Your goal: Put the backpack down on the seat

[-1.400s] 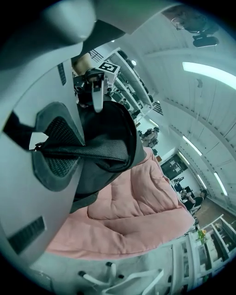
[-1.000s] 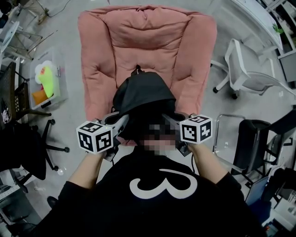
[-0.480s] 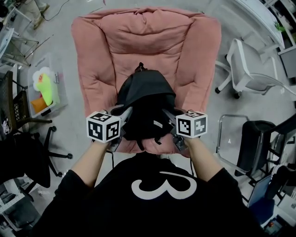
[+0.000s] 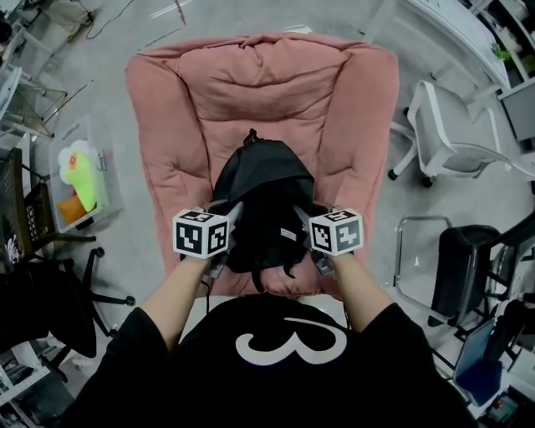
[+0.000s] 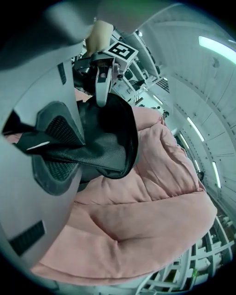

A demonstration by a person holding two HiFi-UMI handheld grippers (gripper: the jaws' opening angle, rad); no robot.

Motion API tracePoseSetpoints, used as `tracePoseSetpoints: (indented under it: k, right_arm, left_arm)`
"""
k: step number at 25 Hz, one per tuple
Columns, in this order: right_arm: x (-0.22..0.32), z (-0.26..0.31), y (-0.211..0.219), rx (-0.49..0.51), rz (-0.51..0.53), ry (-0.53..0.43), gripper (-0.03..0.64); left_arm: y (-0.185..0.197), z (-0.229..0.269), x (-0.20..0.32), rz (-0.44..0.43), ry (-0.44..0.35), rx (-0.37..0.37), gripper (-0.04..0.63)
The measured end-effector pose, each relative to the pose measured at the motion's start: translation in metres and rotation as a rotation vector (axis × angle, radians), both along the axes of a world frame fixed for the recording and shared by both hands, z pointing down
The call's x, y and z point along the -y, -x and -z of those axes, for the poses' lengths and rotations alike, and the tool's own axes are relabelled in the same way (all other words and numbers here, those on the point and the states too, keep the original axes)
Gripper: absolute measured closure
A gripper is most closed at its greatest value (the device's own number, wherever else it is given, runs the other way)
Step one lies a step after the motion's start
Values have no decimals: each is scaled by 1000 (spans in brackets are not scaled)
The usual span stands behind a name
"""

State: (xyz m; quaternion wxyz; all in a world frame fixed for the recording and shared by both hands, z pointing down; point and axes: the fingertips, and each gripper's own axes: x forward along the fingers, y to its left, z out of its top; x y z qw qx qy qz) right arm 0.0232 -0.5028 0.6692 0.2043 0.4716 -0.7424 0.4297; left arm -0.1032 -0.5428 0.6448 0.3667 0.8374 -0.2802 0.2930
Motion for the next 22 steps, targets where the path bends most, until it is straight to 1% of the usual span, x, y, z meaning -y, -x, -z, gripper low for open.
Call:
tracePoseSetpoints:
  k: [4, 6, 7, 10, 14, 17, 22]
  right_arm:
    - [8, -5, -4, -28, -7, 22, 556]
    - [10, -7, -9, -55, -11, 30, 538]
    - [10, -8, -13, -68, -17, 35, 528]
    - [7, -9, -23, -96, -42, 43, 482]
    - [-1, 1, -31, -78, -77, 15, 397]
    - [-12, 15, -32, -55, -83, -18, 388]
    - [-31, 57, -27, 18, -63, -110, 388]
  left_arm:
    - [-1, -7, 8, -28, 17, 23, 581]
    - [-1, -9, 11, -38, 20, 32, 563]
    - [-1, -10, 12, -37, 23, 35, 542]
    - [2, -8, 14, -9, 25, 22, 440]
    - [12, 2, 11, 35, 4, -6, 340]
    - [20, 11, -3, 59, 5, -25, 319]
    - [28, 33, -35, 75, -7, -40, 314]
